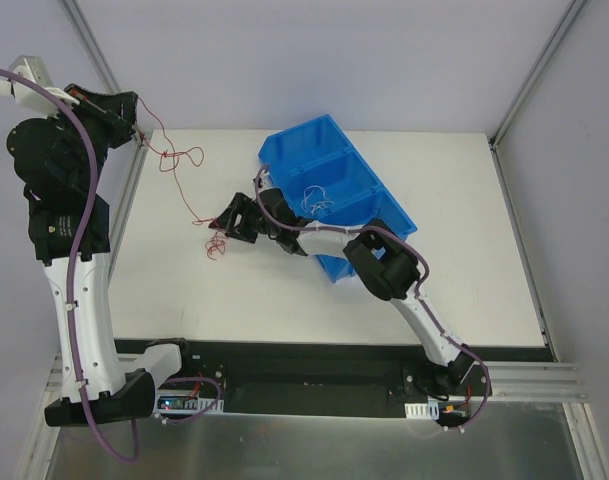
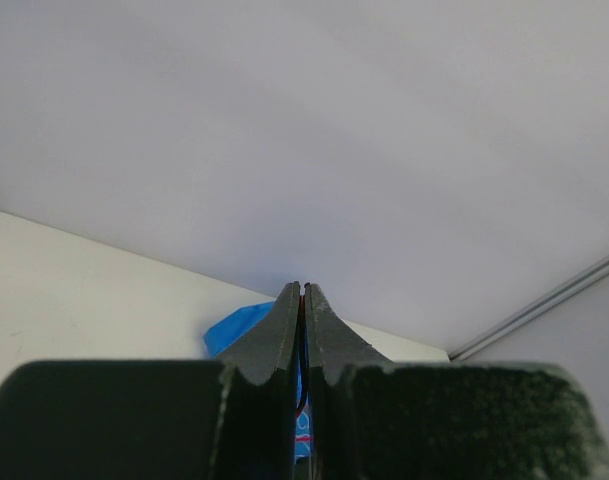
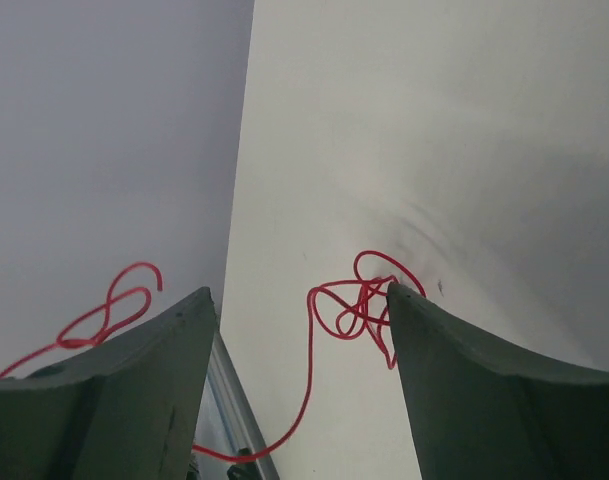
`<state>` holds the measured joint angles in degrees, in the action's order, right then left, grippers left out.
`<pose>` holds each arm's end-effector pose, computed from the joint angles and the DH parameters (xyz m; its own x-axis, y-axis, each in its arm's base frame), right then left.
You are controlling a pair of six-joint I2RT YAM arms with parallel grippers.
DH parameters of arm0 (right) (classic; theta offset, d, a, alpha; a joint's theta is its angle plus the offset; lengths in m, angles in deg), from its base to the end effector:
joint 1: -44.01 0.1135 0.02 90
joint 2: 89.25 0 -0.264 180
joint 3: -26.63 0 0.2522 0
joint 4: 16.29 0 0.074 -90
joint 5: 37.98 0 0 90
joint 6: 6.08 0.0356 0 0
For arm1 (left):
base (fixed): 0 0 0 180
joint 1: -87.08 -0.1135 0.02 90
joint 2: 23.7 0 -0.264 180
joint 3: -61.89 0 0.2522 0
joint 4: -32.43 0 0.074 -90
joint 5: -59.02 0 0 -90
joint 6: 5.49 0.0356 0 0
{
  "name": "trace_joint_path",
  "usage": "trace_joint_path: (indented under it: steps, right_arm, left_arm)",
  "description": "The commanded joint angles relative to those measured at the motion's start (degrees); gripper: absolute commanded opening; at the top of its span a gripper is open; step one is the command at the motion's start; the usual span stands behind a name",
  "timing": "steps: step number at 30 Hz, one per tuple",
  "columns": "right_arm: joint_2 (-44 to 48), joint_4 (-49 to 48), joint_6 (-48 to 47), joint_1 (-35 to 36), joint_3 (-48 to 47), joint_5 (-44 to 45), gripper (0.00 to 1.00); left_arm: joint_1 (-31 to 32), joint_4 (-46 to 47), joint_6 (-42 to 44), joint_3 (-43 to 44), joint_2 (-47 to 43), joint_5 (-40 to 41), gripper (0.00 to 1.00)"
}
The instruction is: Untangle the cables
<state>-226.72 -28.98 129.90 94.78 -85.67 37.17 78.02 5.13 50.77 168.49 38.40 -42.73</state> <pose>0.3399 0.4308 0.1613 -0.7472 0.1839 -0.6387 -0.5320 0.4105 0.7406 0.1792 0.0212 0.5558 0.2218 -0.5153 -0.8278 0.1937 0.8553 -0.4805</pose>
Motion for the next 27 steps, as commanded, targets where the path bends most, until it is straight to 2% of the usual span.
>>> trace_joint_path:
  steps: [1, 4, 11, 15, 18, 19, 22, 23, 27]
  right_arm:
    - [-3.5, -7.12, 11.14, 0.13, 0.29, -0.52, 0.7]
    - [-3.94, -4.75, 13.18, 0.83, -0.15, 0.26, 0.7]
    - [-7.98, 4.3, 10.19, 2.5, -7.79, 0.18, 0.68]
    - [-9.22, 5.27, 11.77, 3.37, -9.13, -1.15, 0.55]
    - [-7.82, 7.99, 10.19, 4.52, -8.25, 1.57, 0.48]
    - [-7.64, 8.7, 9.84, 4.69, -8.25, 2.28, 0.42]
    - [-6.94, 9.49, 8.26, 3.91, -7.98, 2.72, 0.05]
    - [-6.15, 11.15, 6.43, 3.3, -7.89, 3.16, 0.01]
    - [1.05, 20.82, -9.99, 0.92, -7.28, 13.5, 0.0]
  left_arm:
    - [-0.26, 3.96, -0.45, -0.29, -0.85, -0.91, 0.0]
    - [-0.17, 4.22, -1.07, -0.73, -1.02, -1.34, 0.0]
    - [-0.34, 4.57, -1.86, -1.26, -1.64, -1.79, 0.0]
    - [-0.26, 4.4, -1.51, -1.26, -2.08, -1.61, 0.0]
    - [-0.26, 4.4, -1.42, -1.08, -2.34, -2.14, 0.0]
    - [-0.34, 4.31, -1.51, -1.08, -2.43, -2.31, 0.0]
    - [-0.26, 4.05, -0.2, -0.03, -3.04, -1.79, 0.0]
    - [0.0, 3.44, 1.81, 0.58, -3.65, -0.74, 0.0]
    - [0.97, 2.64, 7.71, 1.12, -9.79, 9.08, 0.0]
